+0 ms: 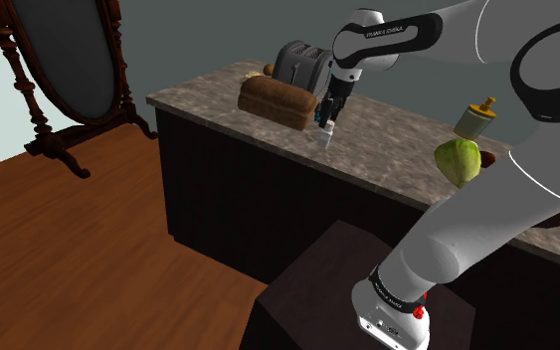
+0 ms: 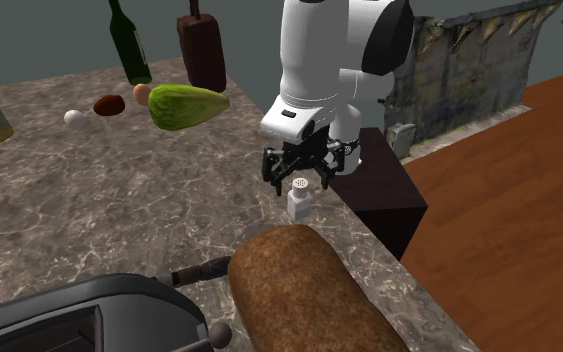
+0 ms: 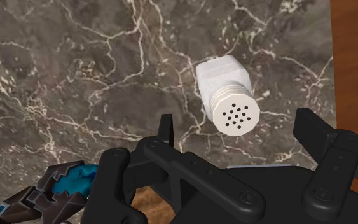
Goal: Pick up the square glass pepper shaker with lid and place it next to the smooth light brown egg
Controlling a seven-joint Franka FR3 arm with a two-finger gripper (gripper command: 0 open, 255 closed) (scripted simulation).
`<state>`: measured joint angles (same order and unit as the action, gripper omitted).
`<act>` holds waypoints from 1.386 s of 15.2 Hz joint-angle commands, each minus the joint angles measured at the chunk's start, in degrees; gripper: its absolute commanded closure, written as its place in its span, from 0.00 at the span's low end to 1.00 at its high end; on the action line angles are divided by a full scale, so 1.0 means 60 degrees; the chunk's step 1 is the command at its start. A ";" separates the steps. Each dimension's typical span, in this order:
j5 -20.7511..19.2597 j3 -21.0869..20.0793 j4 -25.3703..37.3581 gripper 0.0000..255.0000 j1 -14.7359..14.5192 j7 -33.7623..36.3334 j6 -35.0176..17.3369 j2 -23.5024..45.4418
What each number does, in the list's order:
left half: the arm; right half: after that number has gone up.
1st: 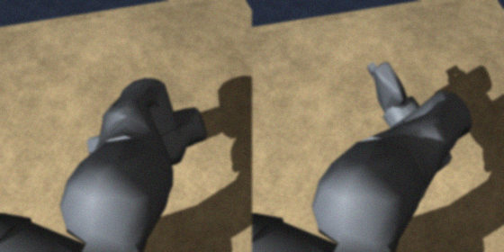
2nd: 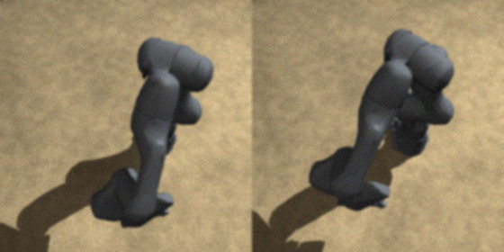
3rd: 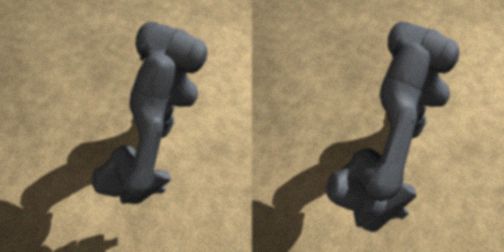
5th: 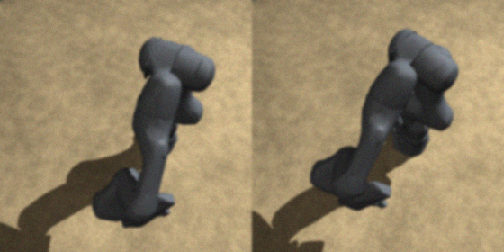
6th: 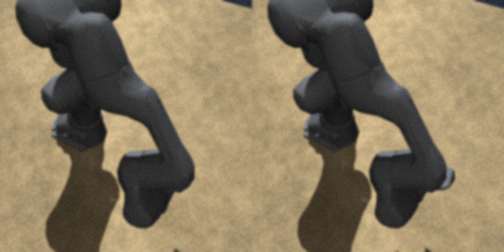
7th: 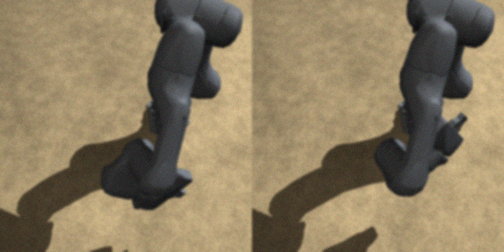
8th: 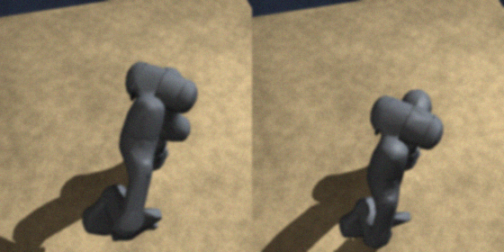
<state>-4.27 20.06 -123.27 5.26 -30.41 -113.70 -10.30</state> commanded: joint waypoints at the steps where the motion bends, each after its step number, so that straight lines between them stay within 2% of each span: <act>1: 0.0001 0.0000 -0.0004 0.00 0.0000 0.0000 -0.0006 0.0001; 3: 0.0000 0.0000 -0.0003 0.00 0.0000 0.0000 -0.0004 0.0001; 4: 0.0000 0.0000 -0.0003 1.00 0.0000 0.0000 -0.0004 0.0001; 13: 0.0001 0.0000 -0.0004 1.00 0.0000 0.0000 -0.0006 0.0001; 21: -0.0027 -0.0063 0.0841 1.00 -0.0018 0.0028 0.1024 -0.0191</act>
<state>-4.43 19.79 -118.91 5.21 -30.37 -108.40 -11.33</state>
